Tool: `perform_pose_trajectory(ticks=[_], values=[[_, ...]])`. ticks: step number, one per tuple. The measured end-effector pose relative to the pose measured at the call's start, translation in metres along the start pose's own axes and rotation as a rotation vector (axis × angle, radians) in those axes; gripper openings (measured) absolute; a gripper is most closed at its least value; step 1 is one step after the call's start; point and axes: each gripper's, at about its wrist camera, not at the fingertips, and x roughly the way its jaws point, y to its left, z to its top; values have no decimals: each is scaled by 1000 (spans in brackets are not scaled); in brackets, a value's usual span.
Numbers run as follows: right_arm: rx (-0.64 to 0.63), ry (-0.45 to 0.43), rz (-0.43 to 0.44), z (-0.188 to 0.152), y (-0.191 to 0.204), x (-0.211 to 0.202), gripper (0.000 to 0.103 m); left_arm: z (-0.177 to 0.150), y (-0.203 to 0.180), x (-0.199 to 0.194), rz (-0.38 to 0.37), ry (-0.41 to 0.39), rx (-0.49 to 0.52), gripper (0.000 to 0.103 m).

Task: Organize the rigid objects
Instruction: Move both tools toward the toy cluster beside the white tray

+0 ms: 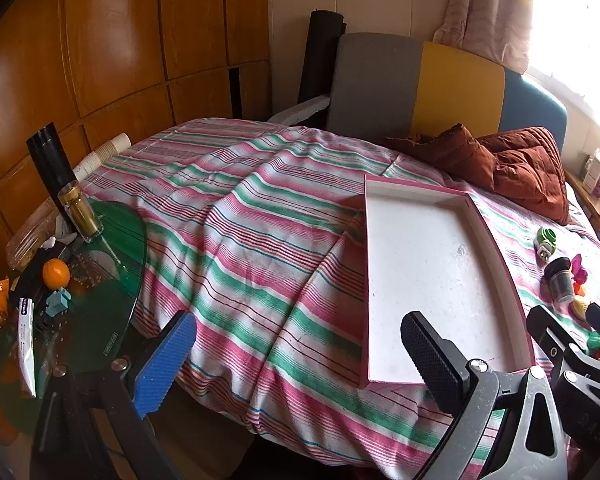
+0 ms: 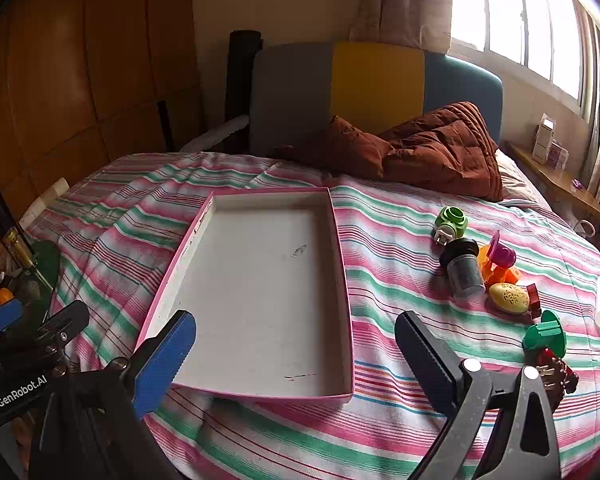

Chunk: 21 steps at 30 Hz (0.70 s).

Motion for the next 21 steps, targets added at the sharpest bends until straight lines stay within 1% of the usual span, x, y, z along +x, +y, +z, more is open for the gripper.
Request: perform_pose_trajectory(ticks=[2,3,10,21], values=[[-1,0,0,0,-1,0,102,0,0,1,-1,5,0,103],[-3,-1,-1,0,-1,0,102,0,0,1,11,6,-12,103],[-20,1,7,-1,0,2,102,-1,-3,3,12,12,-5,103],[-32,1,7,-1,-3,3,102,-2,-6,4,-4,15,19,103]])
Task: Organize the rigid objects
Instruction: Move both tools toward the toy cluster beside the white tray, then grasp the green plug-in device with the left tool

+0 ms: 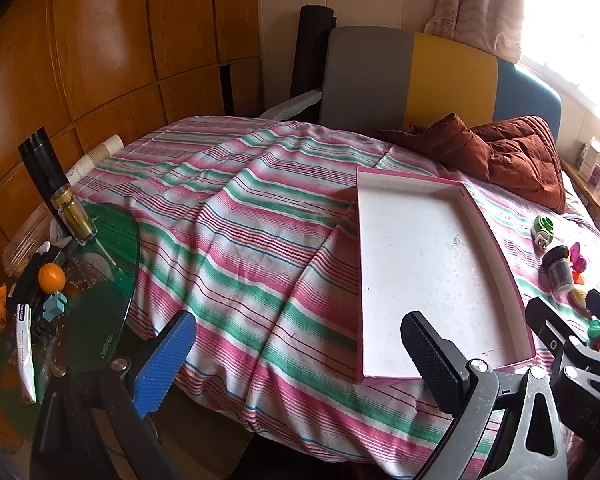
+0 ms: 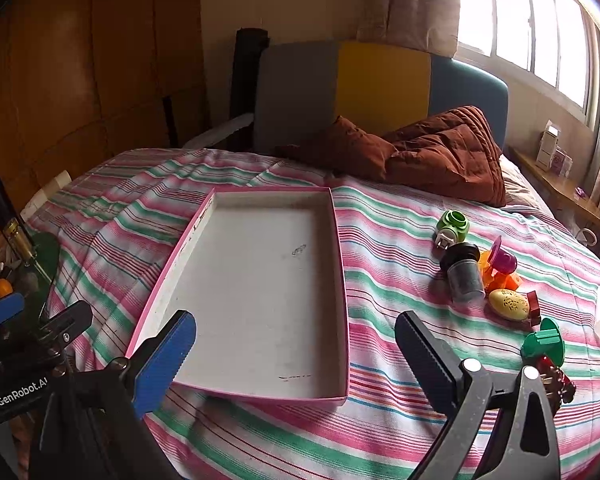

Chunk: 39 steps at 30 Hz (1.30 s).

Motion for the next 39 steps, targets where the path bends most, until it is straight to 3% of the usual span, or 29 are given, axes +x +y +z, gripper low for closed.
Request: perform_pose_trajectory(ticks=[13,18,23,26,30,34,36,39], values=[[-2,-17,-23,8,-33,-1,102,2,-6,-5,-138,-7,4,103],[-5,-23,-17,16,-57,-2,102,1,-12,-1,-184,26,21,103],[-24,-22,-54,25,-98,1,102,-1,-24,7,-202,65,79,103],[-2,-33,-116,28,-137,5,102,2,-27,10,-260,83,74,101],[97,-44,-197,27,-201,13,102,22,-35,9,-347,90,49,102],[281,-46,-235,11,-260,14,102,51,-58,10,-428,91,53,102],[415,-19,-222,5,-285,15,102,66,-74,15,-463,104,65,102],[542,-45,-187,2,-308,8,102,88,-106,24,-509,121,94,102]])
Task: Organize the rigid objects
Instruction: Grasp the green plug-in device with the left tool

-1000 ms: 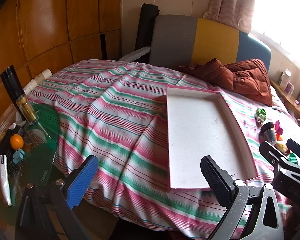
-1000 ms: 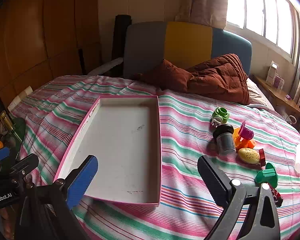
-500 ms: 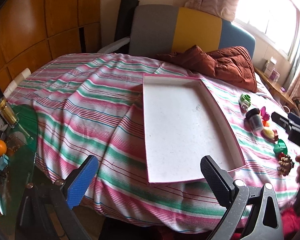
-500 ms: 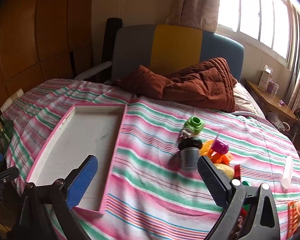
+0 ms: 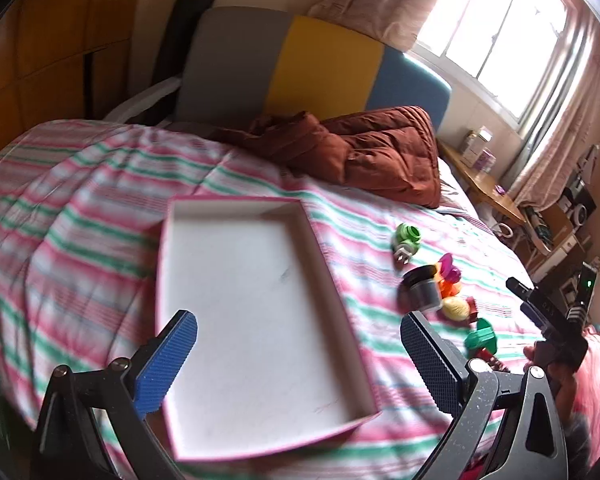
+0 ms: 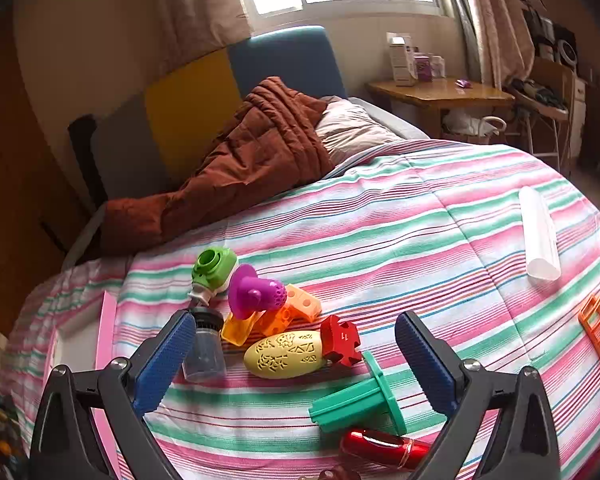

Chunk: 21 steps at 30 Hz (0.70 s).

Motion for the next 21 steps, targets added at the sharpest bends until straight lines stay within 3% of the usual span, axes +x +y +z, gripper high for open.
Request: perform_pose_trajectory(ticks=[4,8,14,21], values=[[97,24,4,4,-19,-1,102,26,-32,39,-43,78,49,102],[102,22,6,7,-20,-2,102,39,-69,91,-88,171,126,102],[61,10,37,9,-9,-7,102,62,-118,170,-16,208,287,102],[90,0,79,13,-13,-12,102,73,-173,244,-5,269,470,102]])
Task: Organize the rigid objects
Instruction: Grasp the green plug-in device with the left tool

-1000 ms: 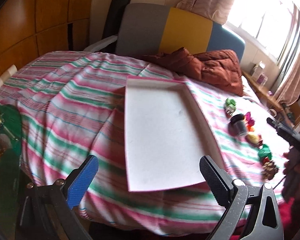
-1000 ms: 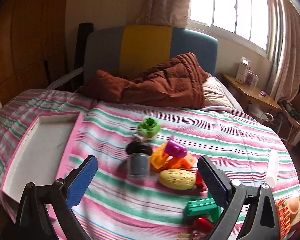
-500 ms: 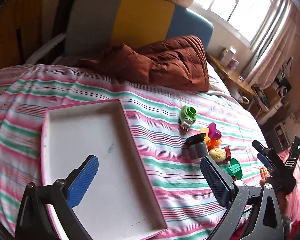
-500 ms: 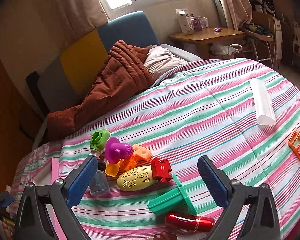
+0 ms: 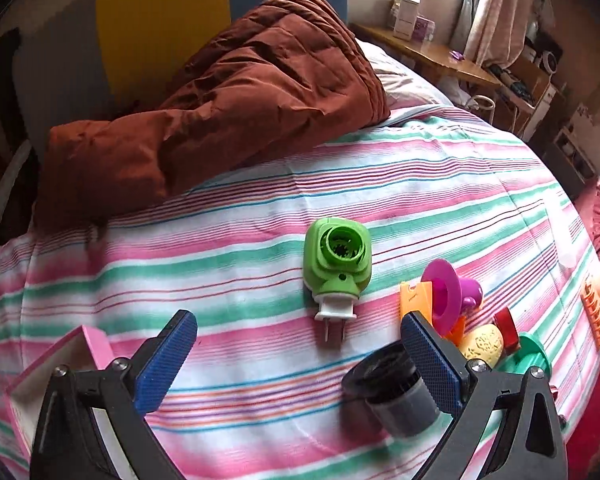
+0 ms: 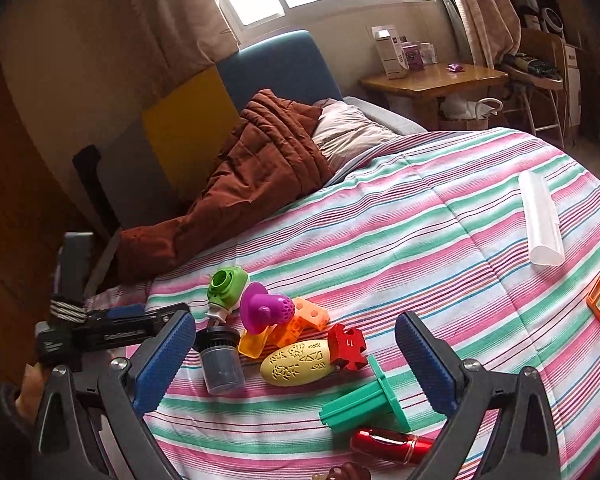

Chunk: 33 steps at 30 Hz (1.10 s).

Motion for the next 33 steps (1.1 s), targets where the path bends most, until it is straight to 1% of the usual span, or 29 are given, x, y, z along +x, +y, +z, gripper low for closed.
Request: perform_pose_trajectory(ticks=[2,4,8,10,13,14,15,16,17,19,21,25,28,30,33], values=[[25,6,11,2,-4,1,102,12,-7,14,24,1,30,102],[51,9,27,3,-9,0,102,21,-12,26,25,5,52,102],[77,-3,47,6,-15,-5,102,34,-19,53,55,41,98,102],[89,-10,53,7,-17,-7,102,38,-21,64,53,58,104,96],[100,-22,50,9,-20,-10,102,40,-21,75,41,87,95,82],[104,-21,50,9,-22,-10,102,39,-18,80,19,106,76,68],[110,-17,50,10,-23,-9,102,37,-17,80,17,101,65,63],[117,-13,51,10,-25,-9,102,34,-17,77,27,73,70,57],[122,-12,50,10,-27,-9,102,32,-17,75,37,64,78,53],[131,-19,46,11,-30,-10,102,27,-12,71,37,57,55,53],[160,-24,54,11,-36,-12,102,20,-2,64,72,45,18,53],[221,-7,42,12,-52,-9,102,-2,13,41,82,28,-58,53],[250,24,53,12,-58,-3,101,-22,17,15,86,0,-77,53],[241,36,51,10,-57,0,100,-36,18,-2,85,-12,-84,53],[212,44,54,10,-51,2,96,-59,9,-27,71,-47,-72,53]])
